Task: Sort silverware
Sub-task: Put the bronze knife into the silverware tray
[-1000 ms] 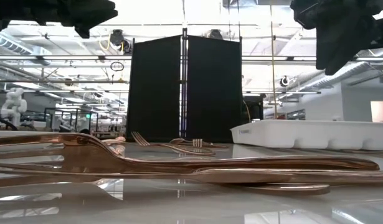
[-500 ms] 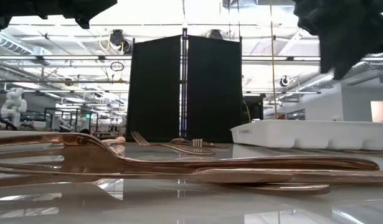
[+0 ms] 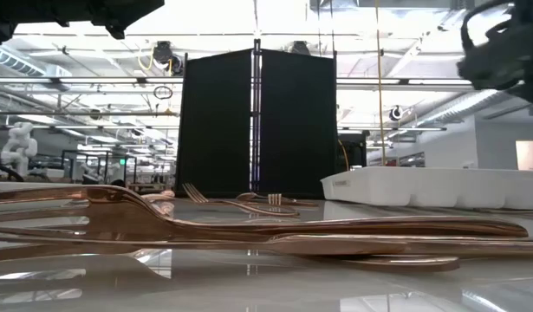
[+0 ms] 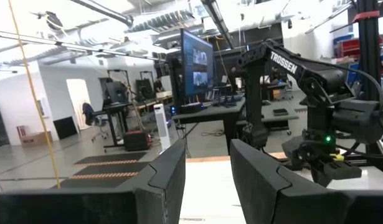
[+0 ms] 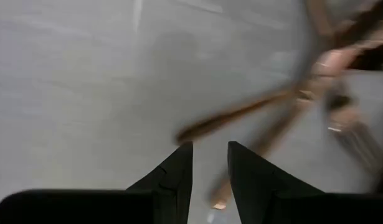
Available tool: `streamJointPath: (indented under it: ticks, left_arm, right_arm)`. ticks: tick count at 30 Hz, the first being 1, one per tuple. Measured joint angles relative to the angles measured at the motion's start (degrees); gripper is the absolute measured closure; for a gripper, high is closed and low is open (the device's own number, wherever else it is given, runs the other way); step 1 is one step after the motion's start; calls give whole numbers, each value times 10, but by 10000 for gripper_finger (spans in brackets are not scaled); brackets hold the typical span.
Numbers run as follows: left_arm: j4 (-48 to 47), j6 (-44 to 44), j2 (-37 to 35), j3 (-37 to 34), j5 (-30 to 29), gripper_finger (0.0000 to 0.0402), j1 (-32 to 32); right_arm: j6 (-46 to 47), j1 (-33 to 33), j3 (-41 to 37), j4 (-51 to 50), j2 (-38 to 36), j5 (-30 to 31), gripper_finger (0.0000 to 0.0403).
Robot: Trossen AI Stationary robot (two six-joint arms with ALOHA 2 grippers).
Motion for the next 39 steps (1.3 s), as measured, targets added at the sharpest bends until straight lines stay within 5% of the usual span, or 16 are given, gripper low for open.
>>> streamJointPath:
  ticks: [7, 18, 39]
  left_arm:
    - [-1, -3, 0, 0, 0, 274, 0]
    - [-1, -4, 0, 0, 0, 274, 0]
    - [-5, -5, 0, 0, 0, 274, 0]
  right_arm:
    - [24, 20, -32, -27, -46, -17, 323]
    - [75, 34, -163, 108, -88, -29, 328]
    - [74, 34, -172, 106, -88, -26, 328]
